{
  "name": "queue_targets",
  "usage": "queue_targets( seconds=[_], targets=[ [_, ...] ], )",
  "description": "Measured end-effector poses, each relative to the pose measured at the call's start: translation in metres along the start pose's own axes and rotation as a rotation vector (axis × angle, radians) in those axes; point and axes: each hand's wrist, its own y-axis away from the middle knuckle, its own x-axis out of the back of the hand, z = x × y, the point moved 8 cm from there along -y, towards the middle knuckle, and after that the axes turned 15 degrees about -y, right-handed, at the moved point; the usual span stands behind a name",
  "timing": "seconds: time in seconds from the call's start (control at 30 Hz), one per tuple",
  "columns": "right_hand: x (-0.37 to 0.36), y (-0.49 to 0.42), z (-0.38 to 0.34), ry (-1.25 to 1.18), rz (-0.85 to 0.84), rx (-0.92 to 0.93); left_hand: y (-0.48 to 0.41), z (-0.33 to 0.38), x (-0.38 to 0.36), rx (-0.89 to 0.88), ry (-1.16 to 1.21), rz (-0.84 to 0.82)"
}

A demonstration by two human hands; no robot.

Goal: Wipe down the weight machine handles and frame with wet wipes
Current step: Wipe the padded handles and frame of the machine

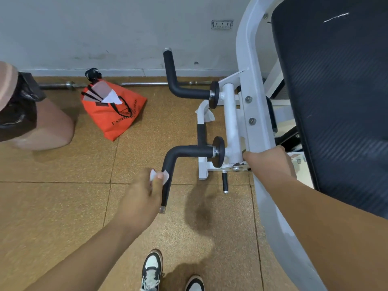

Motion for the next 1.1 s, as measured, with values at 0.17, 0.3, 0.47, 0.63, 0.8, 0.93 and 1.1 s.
queue_targets(
  seconds=[0.17, 0.3, 0.47, 0.63, 0.8, 0.93, 1.1],
  targets=[
    [0.0, -0.005, 0.004, 0.014, 0.003, -0.019, -0.044, 0.069, 0.029, -0.22, 0.05, 0.274],
    [-0.001, -0.011, 0.007, 0.036, 0.019, -0.038, -0.073, 0.129, -0.02, -0.561, -0.5, 0.146],
    [-0.004, -0.014, 0.008, 0.09, 0.002, -0.082, -0.094, 0.108, -0.09, -0.511, -1.105, -0.39],
    [-0.003, -0.013, 0.007, 0.102, 0.007, -0.104, -0.116, 0.127, -0.089, -0.563, -1.109, -0.284],
    [-0.004, -0.012, 0.007, 0.105, 0.013, -0.106, -0.134, 0.139, -0.102, -0.517, -1.136, -0.298],
    [-0.004, -0.012, 0.005, 0.118, 0.009, -0.097, -0.142, 0.132, -0.102, -0.534, -1.089, -0.399],
    [-0.004, -0.013, 0.008, 0.114, 0.004, -0.082, -0.147, 0.109, -0.085, -0.455, -1.016, -0.394]
  ],
)
